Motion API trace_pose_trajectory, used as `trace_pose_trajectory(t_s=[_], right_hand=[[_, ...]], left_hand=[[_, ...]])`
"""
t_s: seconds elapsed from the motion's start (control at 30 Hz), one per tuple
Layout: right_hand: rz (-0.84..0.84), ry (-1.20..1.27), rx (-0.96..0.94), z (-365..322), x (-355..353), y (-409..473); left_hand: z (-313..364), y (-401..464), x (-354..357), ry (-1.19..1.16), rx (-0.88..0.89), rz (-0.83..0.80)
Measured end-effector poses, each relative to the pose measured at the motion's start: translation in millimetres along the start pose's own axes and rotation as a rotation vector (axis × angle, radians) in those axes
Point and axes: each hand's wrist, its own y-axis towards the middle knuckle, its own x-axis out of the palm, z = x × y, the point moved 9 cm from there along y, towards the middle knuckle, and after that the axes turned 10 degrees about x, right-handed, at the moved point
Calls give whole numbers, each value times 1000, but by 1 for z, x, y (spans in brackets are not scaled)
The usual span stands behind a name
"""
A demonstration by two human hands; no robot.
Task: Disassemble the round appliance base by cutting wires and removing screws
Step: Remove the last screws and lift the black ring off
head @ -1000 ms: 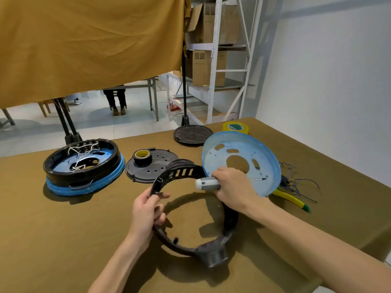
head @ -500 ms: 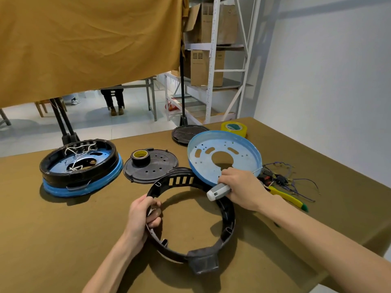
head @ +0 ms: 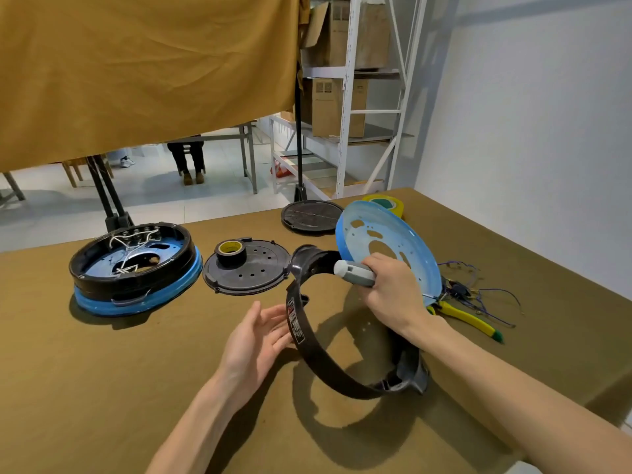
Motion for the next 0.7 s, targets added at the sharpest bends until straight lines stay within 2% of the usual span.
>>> trace_pose_trajectory(t_s=[0.13,0.33,0.43,0.6,0.7], right_hand=[[21,117,-79,-9,-3,-9],[3,74,-278,-33,2,-28],[7,-22,-419,-48,8,-35],[-64,-103,-565,-54,24,-46],[-182,-67,-448,-46,32,-43]], left_hand=[[-10,-2,38,-206,-192,-107],[3,-4,64,-427,-217,-265],[5,-10,62,-447,-264,-325],[-1,-14,40,-360,-306,-247],[-13,-14,28,-301,-321,-142]])
